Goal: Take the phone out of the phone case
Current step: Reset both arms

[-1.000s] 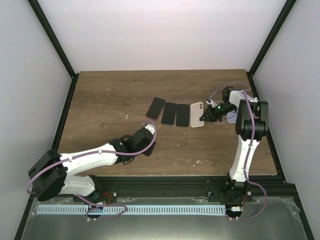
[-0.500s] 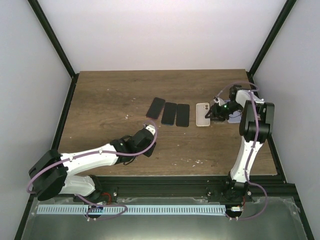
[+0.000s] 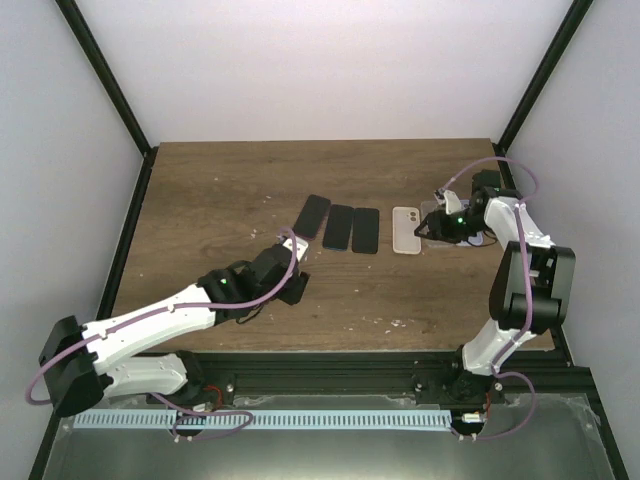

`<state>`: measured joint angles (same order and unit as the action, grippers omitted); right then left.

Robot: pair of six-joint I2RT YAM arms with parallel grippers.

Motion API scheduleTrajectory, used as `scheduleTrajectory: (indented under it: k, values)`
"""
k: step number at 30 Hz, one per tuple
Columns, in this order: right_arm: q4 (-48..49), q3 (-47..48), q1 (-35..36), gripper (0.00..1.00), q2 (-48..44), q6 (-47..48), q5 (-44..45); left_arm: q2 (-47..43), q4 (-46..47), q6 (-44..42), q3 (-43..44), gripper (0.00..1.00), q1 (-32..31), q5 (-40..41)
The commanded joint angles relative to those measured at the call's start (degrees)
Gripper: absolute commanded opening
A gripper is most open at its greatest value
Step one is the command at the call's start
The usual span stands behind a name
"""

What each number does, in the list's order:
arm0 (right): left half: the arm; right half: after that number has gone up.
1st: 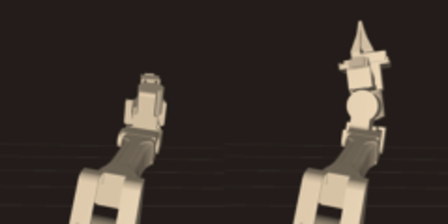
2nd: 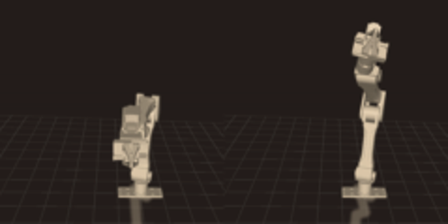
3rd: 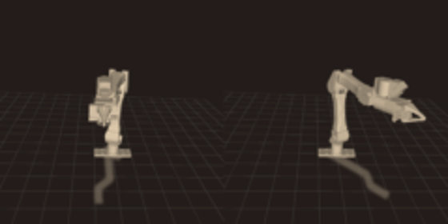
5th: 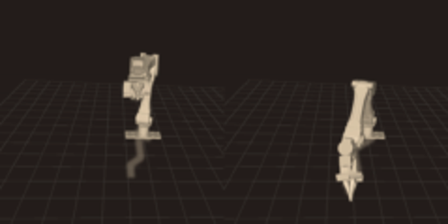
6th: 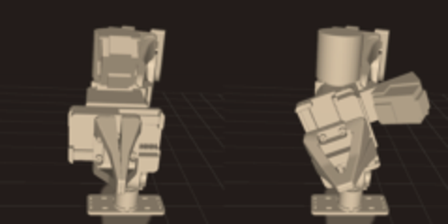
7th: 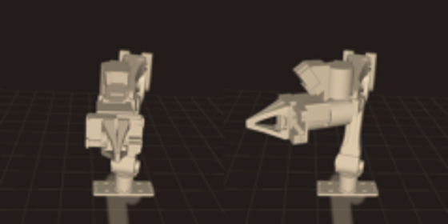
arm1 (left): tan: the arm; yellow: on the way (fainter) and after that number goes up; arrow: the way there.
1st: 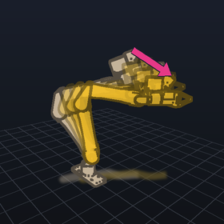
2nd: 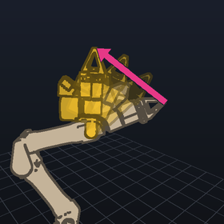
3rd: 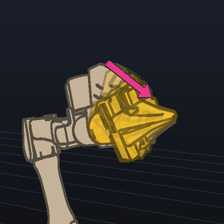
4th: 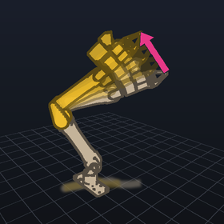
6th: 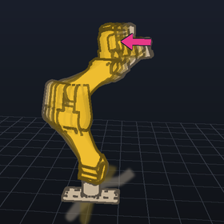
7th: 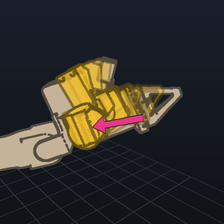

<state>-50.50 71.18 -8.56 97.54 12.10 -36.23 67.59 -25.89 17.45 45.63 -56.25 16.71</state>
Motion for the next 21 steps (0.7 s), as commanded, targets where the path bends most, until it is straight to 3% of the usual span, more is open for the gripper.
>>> scheduleTrajectory:
  k: [1,6,10,13,15,17,21]
  values:
    - [5.4,-1.7,-0.3,0.48,-6.1,2.4,-5.5,-2.7,-9.4,-0.7,7.7,0.69,1.6,2.7]
    - [9.1,0.9,-0.3,0.51,-13.9,0.6,-8.0,-1.4,-16.2,-1.3,17.3,0.71,14.9,-8.8]
    - [17.5,0.4,-0.3,0.61,-22.3,-0.9,-2.6,-1.4,-16.2,-6.6,23.3,0.73,18.9,-4.9]
    - [26.1,-2.8,-0.3,0.98,-28.6,-5.3,3.6,-2.4,-13.2,-4.7,23.8,0.73,20.9,-0.3]
    - [31.0,-7.3,-0.4,1.0,-32.9,-11.4,7.3,-4.8,-6.3,-3.5,19.7,0.75,21.5,2.3]
    - [36.0,-12.5,-0.4,1.0,-36.7,-13.8,5.1,-7.1,1.1,-4.0,13.9,0.83,21.8,5.4]
    - [46.0,-22.7,-0.3,1.0,-42.1,-17.7,-1.5,-8.9,1.9,-4.4,10.3,0.84,23.1,10.6]
